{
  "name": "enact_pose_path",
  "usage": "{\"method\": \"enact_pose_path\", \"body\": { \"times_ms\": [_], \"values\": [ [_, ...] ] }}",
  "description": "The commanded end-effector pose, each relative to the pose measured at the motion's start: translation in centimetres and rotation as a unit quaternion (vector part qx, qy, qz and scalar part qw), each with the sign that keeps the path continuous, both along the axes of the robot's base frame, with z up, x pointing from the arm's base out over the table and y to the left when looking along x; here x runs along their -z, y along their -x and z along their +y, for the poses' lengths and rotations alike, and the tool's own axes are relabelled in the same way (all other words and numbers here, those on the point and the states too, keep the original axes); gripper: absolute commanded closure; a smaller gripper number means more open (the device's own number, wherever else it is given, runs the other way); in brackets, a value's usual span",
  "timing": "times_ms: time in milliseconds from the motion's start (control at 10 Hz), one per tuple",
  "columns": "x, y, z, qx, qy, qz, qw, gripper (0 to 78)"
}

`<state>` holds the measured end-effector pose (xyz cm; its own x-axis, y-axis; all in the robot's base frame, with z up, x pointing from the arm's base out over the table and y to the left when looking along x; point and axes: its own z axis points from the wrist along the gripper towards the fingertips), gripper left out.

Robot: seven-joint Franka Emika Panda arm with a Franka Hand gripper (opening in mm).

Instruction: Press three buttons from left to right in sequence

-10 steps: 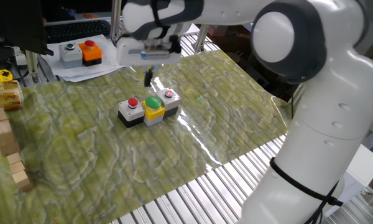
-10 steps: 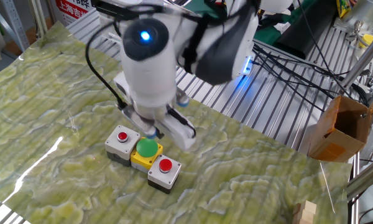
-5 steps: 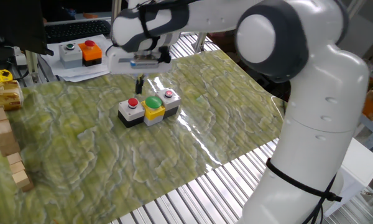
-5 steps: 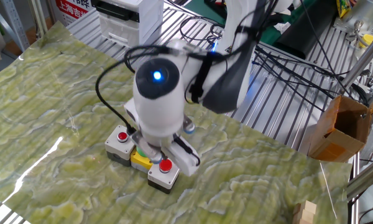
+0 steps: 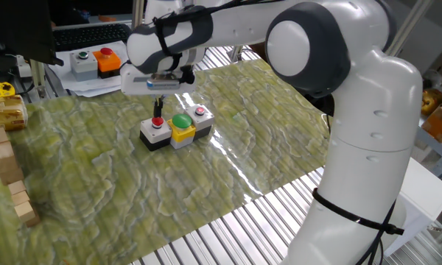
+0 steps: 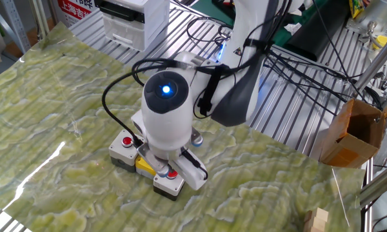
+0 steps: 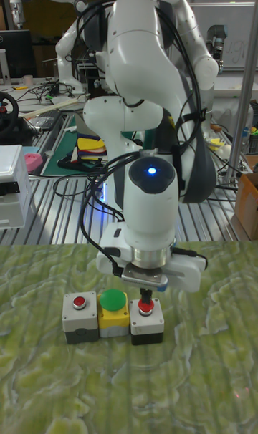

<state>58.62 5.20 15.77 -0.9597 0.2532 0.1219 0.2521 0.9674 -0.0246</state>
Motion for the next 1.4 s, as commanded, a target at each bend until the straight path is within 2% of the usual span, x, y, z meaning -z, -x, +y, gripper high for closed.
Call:
{"method": "enact_pose_path", "body": {
  "times_ms": [100, 400, 600, 700, 900, 1000, 1100, 1200, 1300, 1400],
  "values": [
    [2.0, 1.0, 0.3, 0.001, 0.001, -0.013, 0.9999, 76.2],
    [4.4, 1.8, 0.3, 0.001, 0.001, -0.032, 0.9995, 76.2],
    [4.3, 1.9, 0.3, 0.002, 0.002, -0.032, 0.9995, 76.2],
    [3.7, 2.1, 0.4, 0.003, 0.006, -0.031, 0.9995, 76.2],
    [0.7, 2.5, 0.1, 0.005, 0.006, -0.018, 0.9998, 76.2],
    [0.7, 2.5, 0.1, 0.005, 0.006, -0.018, 0.9998, 76.2],
    [-3.4, 3.1, -1.0, 0.004, 0.005, -0.002, 1.0, 76.2],
    [-5.5, 3.3, -1.8, 0.002, 0.005, 0.006, 1.0, 76.2],
    [-6.2, 3.3, -2.2, 0.002, 0.005, 0.009, 0.9999, 76.2],
    [-7.9, 3.1, -3.4, 0.001, 0.005, 0.014, 0.9999, 76.2]
  ]
}}
